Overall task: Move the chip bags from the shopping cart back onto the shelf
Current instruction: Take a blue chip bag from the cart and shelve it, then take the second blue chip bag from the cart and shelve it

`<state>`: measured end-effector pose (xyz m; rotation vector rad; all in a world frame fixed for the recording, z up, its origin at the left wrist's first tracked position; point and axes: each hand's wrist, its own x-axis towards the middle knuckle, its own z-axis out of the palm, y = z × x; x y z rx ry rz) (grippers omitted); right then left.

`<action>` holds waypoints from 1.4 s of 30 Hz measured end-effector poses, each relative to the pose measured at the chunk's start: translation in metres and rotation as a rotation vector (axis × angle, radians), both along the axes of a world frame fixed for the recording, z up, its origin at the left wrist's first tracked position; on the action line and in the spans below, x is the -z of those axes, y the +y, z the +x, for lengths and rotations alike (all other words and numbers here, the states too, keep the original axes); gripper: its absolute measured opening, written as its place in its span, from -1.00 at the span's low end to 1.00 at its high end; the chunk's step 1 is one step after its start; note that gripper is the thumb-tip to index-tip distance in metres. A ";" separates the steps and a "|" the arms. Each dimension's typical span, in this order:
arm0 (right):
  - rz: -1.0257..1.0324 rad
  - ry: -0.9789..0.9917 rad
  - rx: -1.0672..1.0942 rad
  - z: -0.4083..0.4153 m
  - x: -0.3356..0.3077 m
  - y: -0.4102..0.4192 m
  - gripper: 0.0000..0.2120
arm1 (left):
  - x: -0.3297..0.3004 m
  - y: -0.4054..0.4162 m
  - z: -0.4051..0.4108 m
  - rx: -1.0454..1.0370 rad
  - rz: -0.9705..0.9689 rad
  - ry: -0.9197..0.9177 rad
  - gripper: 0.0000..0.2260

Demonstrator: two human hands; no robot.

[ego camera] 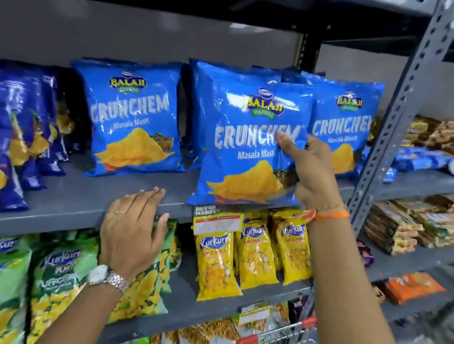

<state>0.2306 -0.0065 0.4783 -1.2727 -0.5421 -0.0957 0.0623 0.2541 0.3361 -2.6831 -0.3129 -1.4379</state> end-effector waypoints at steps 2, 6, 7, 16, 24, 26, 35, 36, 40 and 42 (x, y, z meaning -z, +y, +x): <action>-0.011 0.026 -0.007 0.010 -0.004 0.011 -0.87 | 0.006 0.004 0.003 -0.005 0.027 -0.024 -0.56; 0.000 0.055 0.014 0.023 -0.007 0.031 -0.77 | 0.011 0.009 0.010 -0.010 0.036 -0.079 -0.59; -0.003 0.065 0.019 0.024 -0.007 0.035 -0.75 | 0.012 0.009 0.011 -0.009 0.037 -0.089 -0.60; -0.032 0.125 -0.009 0.039 0.001 0.042 -0.75 | 0.017 0.013 0.015 -0.017 0.049 -0.109 -0.60; -0.189 0.087 0.170 0.024 0.005 0.010 -0.38 | 0.006 -0.008 0.005 0.075 -0.083 -0.141 -0.59; -0.206 0.057 0.216 0.013 0.012 -0.010 -0.37 | 0.007 -0.025 0.001 0.139 -0.107 -0.189 -0.59; -0.112 0.174 0.411 -0.013 0.119 -0.117 -0.75 | 0.067 -0.125 0.013 0.495 -0.176 0.071 -0.59; -0.129 0.223 0.446 -0.018 0.145 -0.132 -0.78 | 0.085 -0.140 0.014 0.526 -0.200 0.159 -0.59; -0.186 0.500 0.514 -0.050 0.261 -0.179 -0.79 | 0.161 -0.193 0.013 0.658 -0.260 0.506 -0.59; -0.214 0.659 0.540 -0.075 0.321 -0.196 -0.88 | 0.200 -0.214 0.007 0.708 -0.258 0.666 -0.57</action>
